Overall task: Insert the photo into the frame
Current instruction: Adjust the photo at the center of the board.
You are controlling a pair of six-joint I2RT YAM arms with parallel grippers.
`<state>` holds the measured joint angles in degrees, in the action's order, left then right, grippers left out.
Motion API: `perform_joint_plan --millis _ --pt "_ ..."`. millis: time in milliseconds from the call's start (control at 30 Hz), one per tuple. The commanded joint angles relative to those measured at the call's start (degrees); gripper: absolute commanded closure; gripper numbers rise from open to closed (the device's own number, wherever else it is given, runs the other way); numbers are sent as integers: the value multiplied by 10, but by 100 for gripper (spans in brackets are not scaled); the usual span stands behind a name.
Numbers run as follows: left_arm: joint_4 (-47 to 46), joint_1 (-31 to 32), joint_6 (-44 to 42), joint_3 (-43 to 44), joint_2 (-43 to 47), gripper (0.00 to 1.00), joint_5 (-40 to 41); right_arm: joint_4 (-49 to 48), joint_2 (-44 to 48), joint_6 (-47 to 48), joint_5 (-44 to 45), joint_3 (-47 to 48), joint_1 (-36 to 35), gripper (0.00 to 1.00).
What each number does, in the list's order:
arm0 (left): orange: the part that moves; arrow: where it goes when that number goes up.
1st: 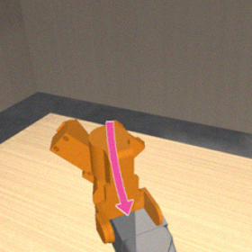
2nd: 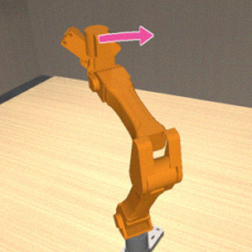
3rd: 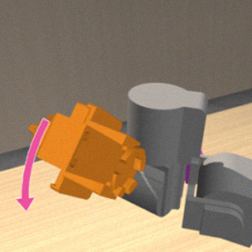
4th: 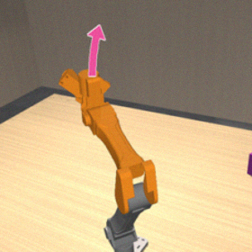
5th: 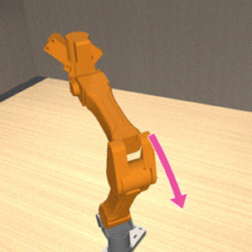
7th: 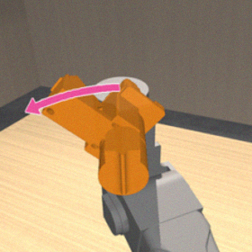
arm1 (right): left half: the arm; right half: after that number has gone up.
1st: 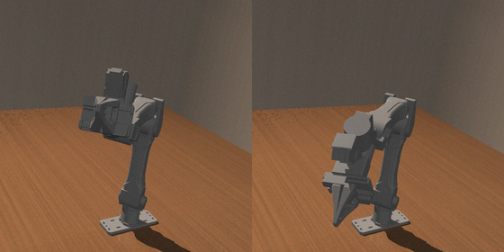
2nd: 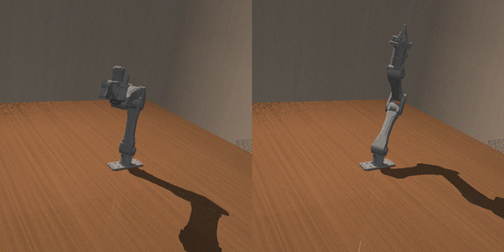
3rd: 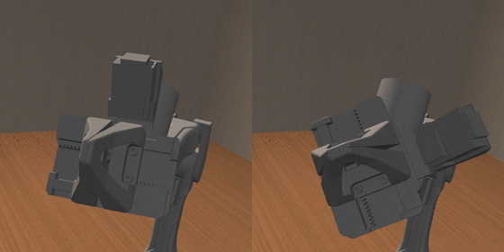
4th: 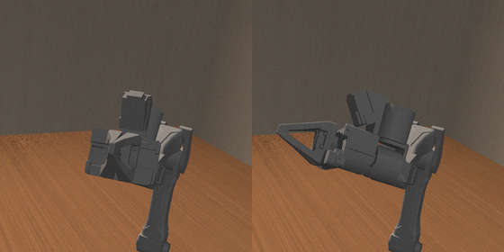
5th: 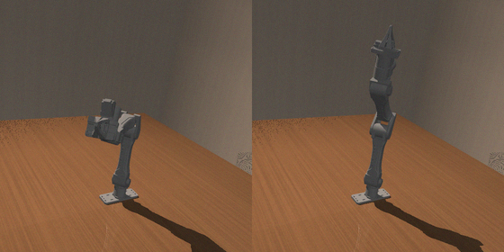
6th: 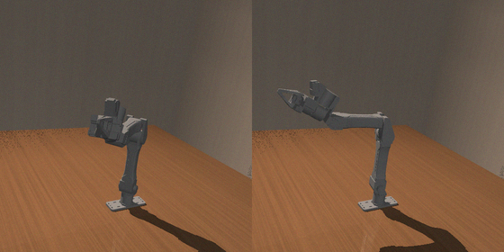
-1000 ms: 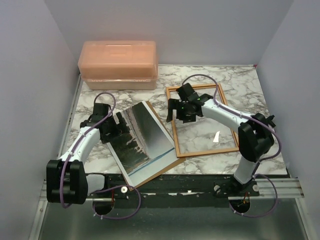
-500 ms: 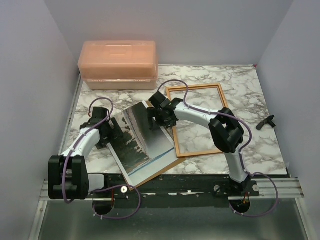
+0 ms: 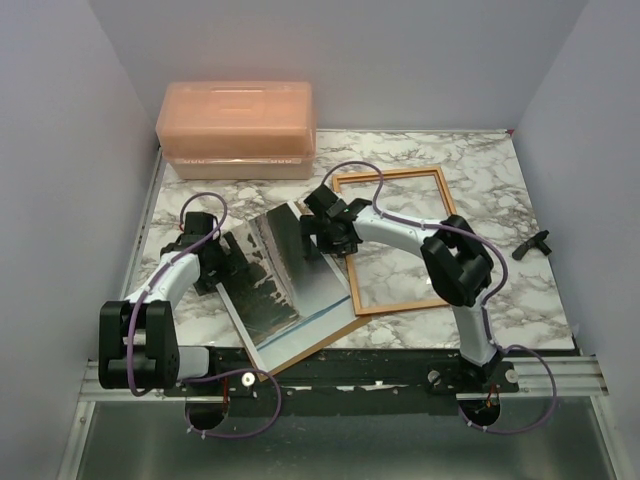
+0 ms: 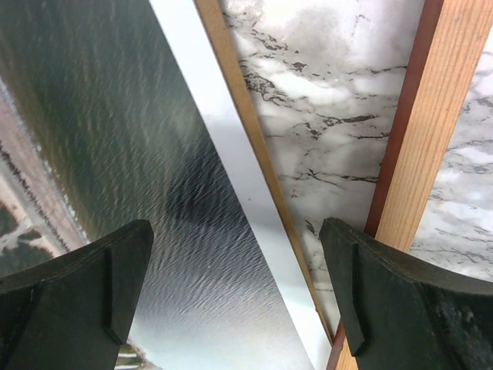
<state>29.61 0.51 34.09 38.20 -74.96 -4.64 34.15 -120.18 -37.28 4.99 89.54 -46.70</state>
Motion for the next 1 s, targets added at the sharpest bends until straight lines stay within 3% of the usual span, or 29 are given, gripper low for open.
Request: perform_joint_plan --millis 0,267,533,967 --pt "-40 0 10 -12 -11 3 -78 -28 1 -18 -121 -74 1 1" --pt "-57 -26 -4 12 17 3 -127 -116 41 -45 -239 -154 0 2" --pt "-52 -28 -26 63 -16 3 -153 -167 68 -53 -306 -193 0 2" --pt "-40 -28 -38 158 -132 5 -202 -150 86 -47 -278 -186 1 2"
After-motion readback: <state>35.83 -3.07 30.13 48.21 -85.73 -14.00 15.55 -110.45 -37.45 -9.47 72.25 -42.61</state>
